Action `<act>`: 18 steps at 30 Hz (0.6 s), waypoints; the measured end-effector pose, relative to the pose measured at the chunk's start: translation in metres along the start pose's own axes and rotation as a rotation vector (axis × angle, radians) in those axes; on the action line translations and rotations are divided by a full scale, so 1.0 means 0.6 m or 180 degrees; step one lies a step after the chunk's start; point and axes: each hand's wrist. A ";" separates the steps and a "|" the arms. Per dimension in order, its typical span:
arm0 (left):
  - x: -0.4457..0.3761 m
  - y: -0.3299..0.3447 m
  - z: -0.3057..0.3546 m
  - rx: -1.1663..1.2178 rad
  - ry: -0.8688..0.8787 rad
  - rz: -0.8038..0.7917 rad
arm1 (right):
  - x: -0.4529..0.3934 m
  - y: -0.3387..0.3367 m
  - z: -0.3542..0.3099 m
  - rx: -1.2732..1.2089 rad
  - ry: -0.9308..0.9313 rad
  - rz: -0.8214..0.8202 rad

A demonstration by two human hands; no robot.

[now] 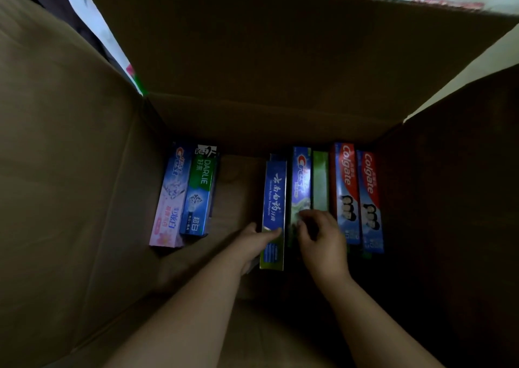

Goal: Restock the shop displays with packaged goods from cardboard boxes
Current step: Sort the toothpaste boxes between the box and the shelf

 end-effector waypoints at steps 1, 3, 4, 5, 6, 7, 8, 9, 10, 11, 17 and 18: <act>0.001 0.000 -0.002 -0.0028 0.0025 0.0031 | 0.000 0.001 0.001 0.0032 -0.0027 0.0016; -0.006 -0.003 -0.006 -0.0092 0.0147 0.0166 | -0.001 0.004 0.002 0.0057 -0.0069 0.0028; -0.005 -0.003 -0.007 -0.0117 0.0207 0.0249 | -0.002 0.005 0.003 0.0055 -0.0085 0.0037; -0.003 -0.003 -0.007 -0.0157 0.0247 0.0335 | -0.003 0.006 0.004 0.0061 -0.0099 0.0050; -0.002 -0.003 -0.007 -0.0174 0.0272 0.0395 | -0.004 0.007 0.004 0.0081 -0.0119 0.0067; -0.003 -0.005 -0.005 -0.0193 0.0314 0.0439 | -0.005 0.007 0.005 0.0114 -0.0147 0.0083; -0.002 -0.008 -0.002 -0.0166 0.0358 0.0455 | -0.006 0.008 0.006 0.0143 -0.0169 0.0091; 0.003 -0.005 0.002 -0.0177 0.0363 0.0440 | -0.006 0.008 0.006 0.0157 -0.0181 0.0092; 0.004 -0.007 0.001 -0.0160 0.0323 0.0400 | -0.007 0.008 0.008 0.0153 -0.0189 0.0090; 0.000 -0.011 -0.001 -0.0140 0.0294 0.0346 | -0.008 0.008 0.008 0.0144 -0.0205 0.0096; 0.035 -0.038 0.016 -0.0214 0.0364 0.0242 | -0.008 0.005 0.005 0.0086 -0.0175 0.0081; 0.025 -0.063 0.009 -0.0234 0.0391 0.0262 | -0.006 0.004 0.001 0.0087 -0.0122 0.0036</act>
Point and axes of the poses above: each hand's wrist, its own x-axis away from the middle knuckle, its own y-axis out of the palm, z = x × y, and after that the axes turned 14 degrees about -z, right-handed
